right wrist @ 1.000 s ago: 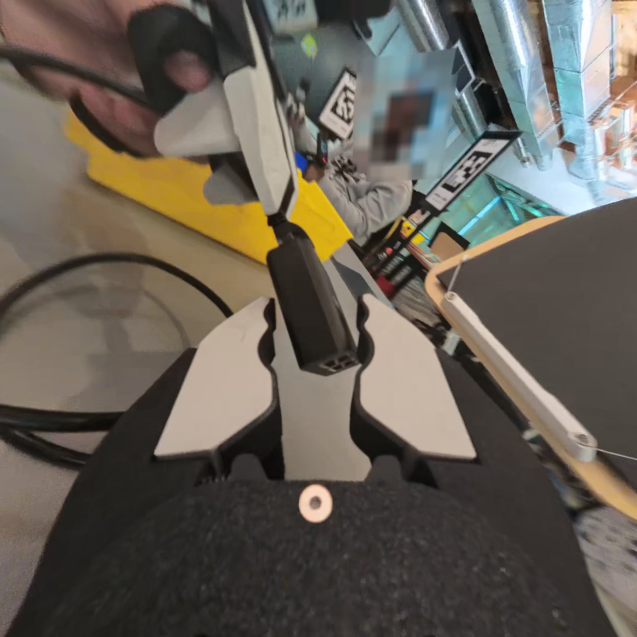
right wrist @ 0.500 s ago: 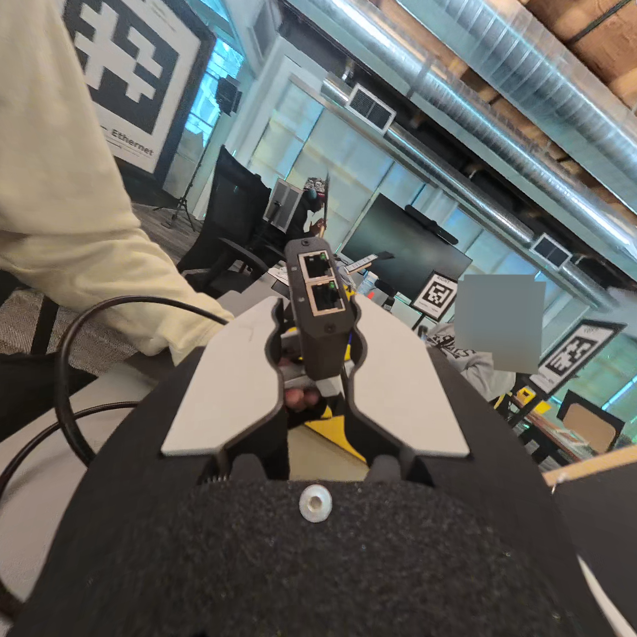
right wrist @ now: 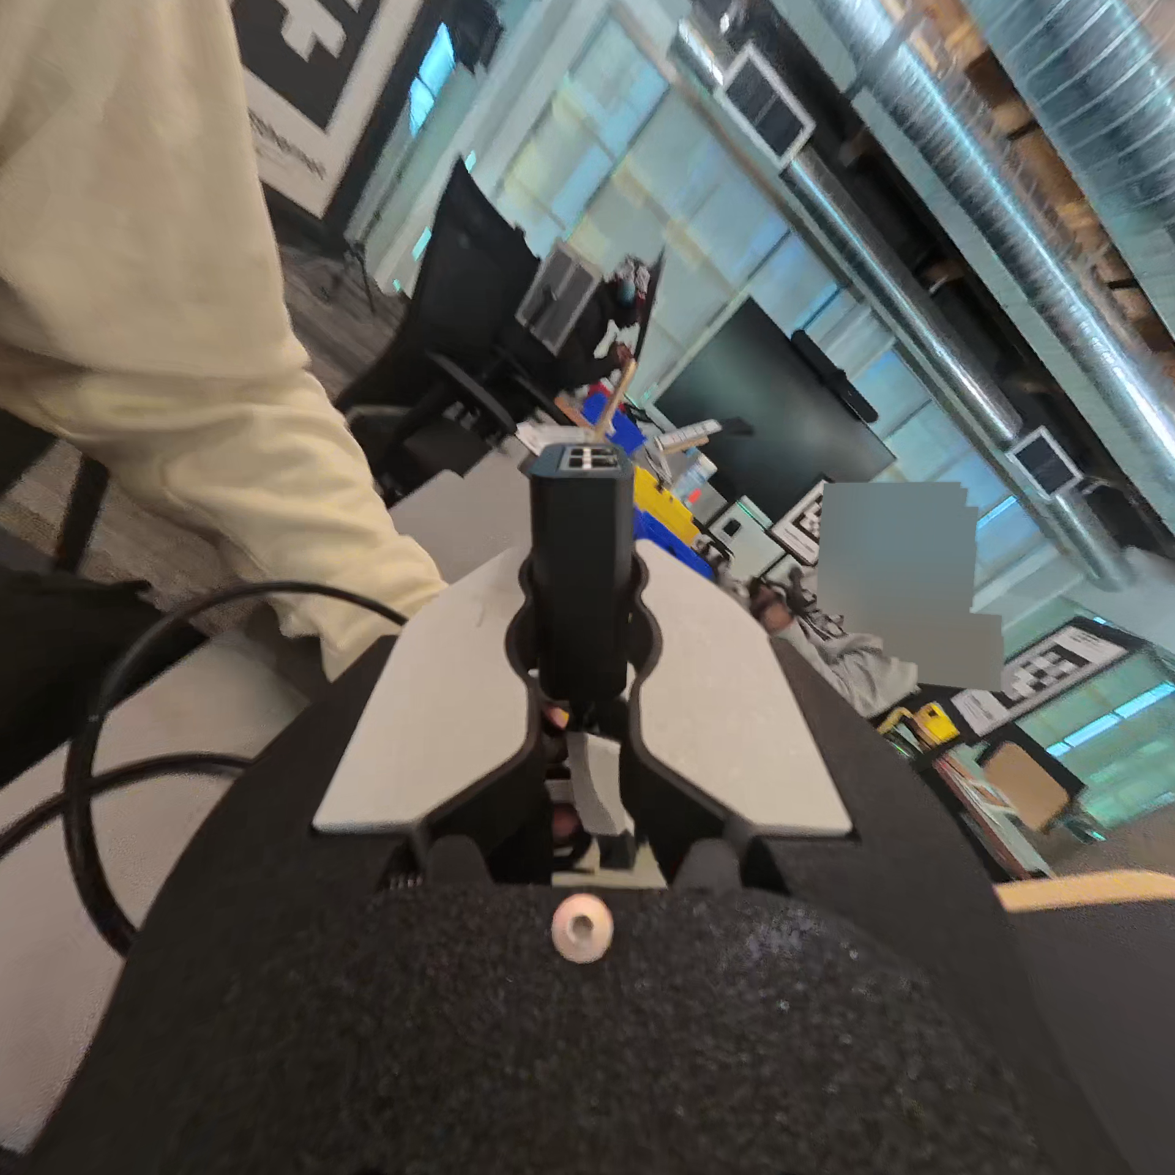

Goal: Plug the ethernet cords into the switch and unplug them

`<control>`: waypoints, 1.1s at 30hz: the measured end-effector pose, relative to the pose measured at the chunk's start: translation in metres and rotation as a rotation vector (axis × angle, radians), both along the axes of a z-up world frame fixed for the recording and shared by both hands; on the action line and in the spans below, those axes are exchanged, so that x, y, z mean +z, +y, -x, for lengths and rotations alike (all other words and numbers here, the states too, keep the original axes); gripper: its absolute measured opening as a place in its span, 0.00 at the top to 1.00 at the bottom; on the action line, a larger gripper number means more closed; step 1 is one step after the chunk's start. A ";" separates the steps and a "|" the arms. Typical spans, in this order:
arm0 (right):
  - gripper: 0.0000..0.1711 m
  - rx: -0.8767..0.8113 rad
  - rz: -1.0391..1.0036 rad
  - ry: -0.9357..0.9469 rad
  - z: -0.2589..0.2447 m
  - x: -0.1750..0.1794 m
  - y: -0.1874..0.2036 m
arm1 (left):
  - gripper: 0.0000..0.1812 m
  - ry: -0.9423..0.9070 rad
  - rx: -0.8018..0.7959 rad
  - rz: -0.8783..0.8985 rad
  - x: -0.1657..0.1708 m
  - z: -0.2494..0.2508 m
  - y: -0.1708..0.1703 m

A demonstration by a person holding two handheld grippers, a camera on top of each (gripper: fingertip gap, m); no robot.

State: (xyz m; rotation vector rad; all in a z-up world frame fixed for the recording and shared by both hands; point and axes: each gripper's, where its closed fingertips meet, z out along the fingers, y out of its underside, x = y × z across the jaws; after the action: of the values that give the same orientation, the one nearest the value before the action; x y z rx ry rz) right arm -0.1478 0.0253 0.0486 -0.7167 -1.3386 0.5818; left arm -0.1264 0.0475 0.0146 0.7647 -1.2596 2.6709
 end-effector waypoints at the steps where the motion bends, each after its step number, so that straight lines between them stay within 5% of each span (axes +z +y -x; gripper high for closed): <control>1: 0.85 -0.025 -0.008 -0.010 -0.002 -0.001 0.005 | 0.93 0.019 0.055 -0.015 -0.001 -0.003 0.005; 3: 0.85 -0.064 0.007 -0.029 -0.006 -0.004 0.015 | 0.99 0.094 0.185 -0.045 -0.004 -0.010 0.022; 6: 0.86 -0.166 -0.055 -0.103 -0.013 -0.006 0.030 | 0.94 0.210 0.478 -0.045 -0.005 -0.012 0.073; 10: 0.86 -0.372 -0.198 -0.271 -0.027 -0.005 0.061 | 0.95 0.499 0.843 -0.432 -0.029 -0.007 0.115; 14: 0.86 -0.652 -0.303 -0.467 -0.047 -0.021 0.120 | 0.91 0.459 1.084 -0.536 0.021 0.014 0.127; 18: 0.86 -0.704 -0.263 -0.539 -0.039 -0.072 0.161 | 0.90 0.480 1.283 -0.646 0.036 0.038 0.106; 25: 0.86 -0.698 -0.063 -0.458 -0.035 -0.179 0.192 | 0.81 0.681 1.381 -0.676 -0.064 0.087 0.007; 30: 0.86 -0.718 -0.145 -0.388 -0.045 -0.178 0.191 | 0.73 0.700 1.317 -0.471 -0.100 0.111 -0.050; 33: 0.86 -0.739 -0.223 -0.378 -0.043 -0.172 0.187 | 0.77 0.670 1.369 -0.458 -0.093 0.125 -0.045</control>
State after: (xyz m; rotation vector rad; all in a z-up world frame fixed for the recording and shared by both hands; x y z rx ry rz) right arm -0.1046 0.2119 -0.1231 -1.0910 -1.3279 -0.3037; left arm -0.2511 0.0027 -0.0783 3.1404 -1.3478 2.1501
